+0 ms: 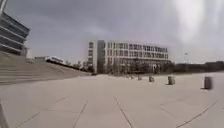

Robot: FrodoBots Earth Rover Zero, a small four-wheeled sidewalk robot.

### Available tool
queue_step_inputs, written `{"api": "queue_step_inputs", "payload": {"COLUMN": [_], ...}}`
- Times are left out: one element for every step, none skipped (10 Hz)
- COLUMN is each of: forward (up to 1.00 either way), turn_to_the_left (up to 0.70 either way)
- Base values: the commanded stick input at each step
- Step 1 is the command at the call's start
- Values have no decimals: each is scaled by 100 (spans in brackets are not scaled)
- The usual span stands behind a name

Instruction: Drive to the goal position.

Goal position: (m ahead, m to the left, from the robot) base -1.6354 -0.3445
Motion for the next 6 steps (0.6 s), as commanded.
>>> {"api": "queue_step_inputs", "payload": {"forward": [70, 70, 70, 70, 70, 70], "turn_to_the_left": [0, 0, 0, 0, 0, 0]}}
